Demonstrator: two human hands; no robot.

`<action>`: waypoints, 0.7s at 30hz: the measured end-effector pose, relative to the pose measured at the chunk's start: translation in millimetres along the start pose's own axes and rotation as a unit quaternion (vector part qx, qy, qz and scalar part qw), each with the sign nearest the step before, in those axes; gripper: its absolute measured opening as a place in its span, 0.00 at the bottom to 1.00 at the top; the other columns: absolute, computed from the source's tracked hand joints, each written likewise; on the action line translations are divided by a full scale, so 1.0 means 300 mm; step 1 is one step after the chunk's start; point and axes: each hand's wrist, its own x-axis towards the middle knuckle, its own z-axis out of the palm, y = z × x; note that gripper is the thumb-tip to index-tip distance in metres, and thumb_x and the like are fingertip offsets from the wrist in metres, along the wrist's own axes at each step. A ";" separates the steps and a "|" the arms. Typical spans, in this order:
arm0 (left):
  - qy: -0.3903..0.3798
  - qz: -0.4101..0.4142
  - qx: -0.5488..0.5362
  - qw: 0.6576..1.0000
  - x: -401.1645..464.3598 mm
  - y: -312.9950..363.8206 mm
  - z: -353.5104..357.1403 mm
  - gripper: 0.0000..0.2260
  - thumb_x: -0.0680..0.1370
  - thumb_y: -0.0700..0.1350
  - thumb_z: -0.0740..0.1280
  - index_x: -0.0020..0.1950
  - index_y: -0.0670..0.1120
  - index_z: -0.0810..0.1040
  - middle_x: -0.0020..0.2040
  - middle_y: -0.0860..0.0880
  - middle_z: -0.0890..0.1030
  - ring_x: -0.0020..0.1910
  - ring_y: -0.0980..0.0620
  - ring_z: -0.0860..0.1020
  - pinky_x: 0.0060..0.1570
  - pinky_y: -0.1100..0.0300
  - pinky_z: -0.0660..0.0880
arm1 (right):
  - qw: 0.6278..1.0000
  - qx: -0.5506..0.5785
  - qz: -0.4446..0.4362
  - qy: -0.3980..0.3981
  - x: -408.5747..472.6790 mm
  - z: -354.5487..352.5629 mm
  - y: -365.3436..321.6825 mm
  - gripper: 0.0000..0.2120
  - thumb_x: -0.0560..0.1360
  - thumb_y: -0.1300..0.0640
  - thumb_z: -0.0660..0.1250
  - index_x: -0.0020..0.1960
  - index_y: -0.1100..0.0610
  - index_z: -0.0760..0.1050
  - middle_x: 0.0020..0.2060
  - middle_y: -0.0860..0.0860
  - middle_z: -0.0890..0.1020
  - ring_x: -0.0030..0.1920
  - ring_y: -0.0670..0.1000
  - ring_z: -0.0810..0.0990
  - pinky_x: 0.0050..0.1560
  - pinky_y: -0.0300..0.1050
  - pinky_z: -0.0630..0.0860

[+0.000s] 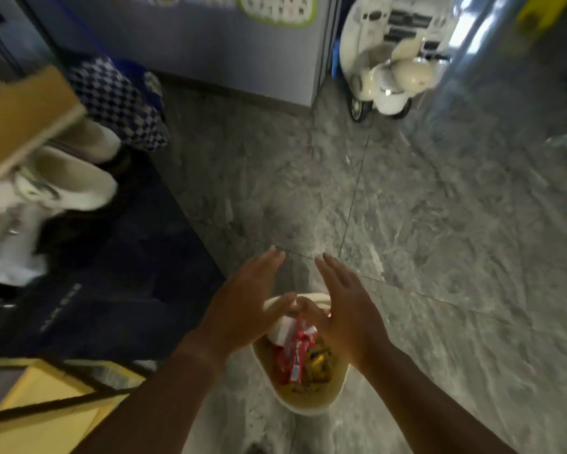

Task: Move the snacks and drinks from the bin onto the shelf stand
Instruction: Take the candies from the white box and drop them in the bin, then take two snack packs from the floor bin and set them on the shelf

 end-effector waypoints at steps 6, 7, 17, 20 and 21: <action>0.122 -0.006 0.061 0.991 -0.103 0.145 -0.446 0.35 0.78 0.69 0.55 0.81 0.55 0.56 0.82 0.55 0.56 0.80 0.56 0.54 0.77 0.52 0.60 | 0.992 -0.043 -0.116 0.030 0.026 -0.353 -0.335 0.38 0.78 0.35 0.60 0.82 0.48 0.53 0.82 0.46 0.54 0.82 0.48 0.51 0.78 0.54 0.63; 0.135 -0.010 0.075 0.988 -0.143 0.163 -0.522 0.34 0.79 0.68 0.55 0.81 0.55 0.55 0.82 0.55 0.54 0.80 0.57 0.53 0.78 0.53 0.57 | 0.989 -0.044 -0.135 0.034 0.025 -0.405 -0.390 0.38 0.78 0.34 0.59 0.82 0.47 0.52 0.82 0.46 0.54 0.82 0.48 0.50 0.78 0.53 0.62; 0.280 -0.181 0.172 0.927 -0.764 0.231 -1.078 0.35 0.78 0.70 0.52 0.81 0.53 0.58 0.81 0.53 0.57 0.79 0.52 0.58 0.77 0.52 0.58 | 0.944 -0.028 -0.327 0.011 -0.121 -0.599 -1.022 0.43 0.74 0.27 0.52 0.82 0.49 0.54 0.82 0.46 0.55 0.82 0.47 0.51 0.79 0.54 0.62; 0.312 -0.222 0.187 0.905 -1.028 0.230 -1.176 0.35 0.79 0.70 0.51 0.81 0.52 0.58 0.81 0.52 0.56 0.80 0.52 0.57 0.78 0.51 0.57 | 0.920 -0.017 -0.392 -0.008 -0.247 -0.544 -1.241 0.43 0.74 0.28 0.53 0.81 0.51 0.58 0.81 0.48 0.60 0.81 0.49 0.56 0.77 0.55 0.65; 0.327 -0.241 0.190 0.894 -1.126 0.237 -1.204 0.36 0.78 0.70 0.50 0.81 0.53 0.57 0.81 0.53 0.54 0.80 0.54 0.54 0.79 0.52 0.54 | 0.909 -0.010 -0.416 -0.016 -0.304 -0.523 -1.318 0.42 0.74 0.28 0.54 0.81 0.51 0.58 0.81 0.48 0.61 0.81 0.49 0.57 0.77 0.54 0.65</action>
